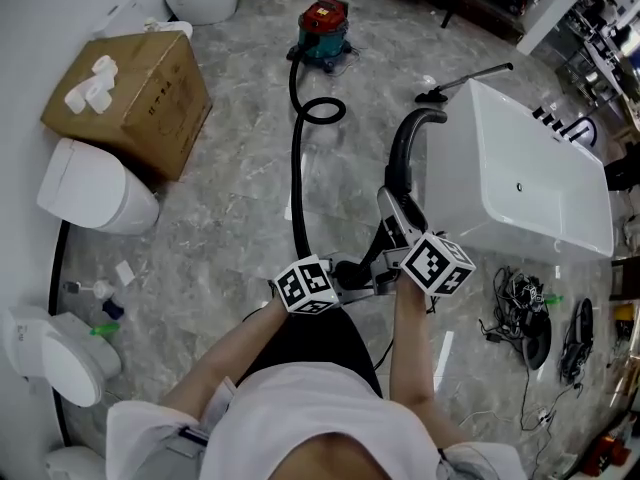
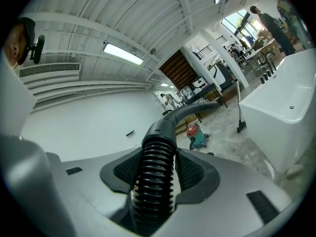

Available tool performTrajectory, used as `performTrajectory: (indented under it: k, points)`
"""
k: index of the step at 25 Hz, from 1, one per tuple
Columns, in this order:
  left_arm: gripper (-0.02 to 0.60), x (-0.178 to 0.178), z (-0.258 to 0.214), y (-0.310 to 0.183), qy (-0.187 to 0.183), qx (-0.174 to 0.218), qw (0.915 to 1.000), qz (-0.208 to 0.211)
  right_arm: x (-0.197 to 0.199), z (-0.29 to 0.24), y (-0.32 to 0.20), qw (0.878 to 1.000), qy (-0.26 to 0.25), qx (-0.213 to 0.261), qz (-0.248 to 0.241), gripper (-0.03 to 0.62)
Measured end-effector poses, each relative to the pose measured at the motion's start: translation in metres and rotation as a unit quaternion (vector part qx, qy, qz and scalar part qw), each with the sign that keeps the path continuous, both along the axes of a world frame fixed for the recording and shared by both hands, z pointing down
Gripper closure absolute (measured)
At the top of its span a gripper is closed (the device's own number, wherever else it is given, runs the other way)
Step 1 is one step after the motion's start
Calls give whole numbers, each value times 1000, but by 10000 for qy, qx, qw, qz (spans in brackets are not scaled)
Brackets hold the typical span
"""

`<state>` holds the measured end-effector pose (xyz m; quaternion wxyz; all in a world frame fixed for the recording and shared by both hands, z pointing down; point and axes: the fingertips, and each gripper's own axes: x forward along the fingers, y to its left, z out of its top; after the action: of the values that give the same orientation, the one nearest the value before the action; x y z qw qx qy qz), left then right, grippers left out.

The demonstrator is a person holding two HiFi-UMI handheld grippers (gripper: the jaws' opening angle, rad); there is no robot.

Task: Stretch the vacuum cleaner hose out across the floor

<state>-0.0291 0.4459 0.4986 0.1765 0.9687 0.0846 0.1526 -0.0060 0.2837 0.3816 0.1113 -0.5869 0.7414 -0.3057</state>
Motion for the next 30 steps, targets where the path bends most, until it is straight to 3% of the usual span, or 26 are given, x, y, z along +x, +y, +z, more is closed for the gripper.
performTrajectory:
  k: [5,10,14,19,23,30]
  points:
    - [416,-29,-9,-12,-16,504,9986,185,-21,-20,1,9996,-25,209,200,385]
    - [409,-57,-10,-32,99,937,9955,99,-31,-32,10,9977,-340,334,488,388]
    - [387,-64,-15,-40,267,1063,9939,141,-29,-47,23,9913,-961,557,700,390]
    - [383,-62,-17,-36,373,1129,9926,246,-29,-56,34,9909,-885,681,758,391]
    - [374,-64,-15,-40,313,1333,9906,7,-33,-60,37,9911,-962,715,575,391]
    - [347,-55,-30,-60,557,1644,9836,-488,-29,-84,48,9892,-1058,954,336,395]
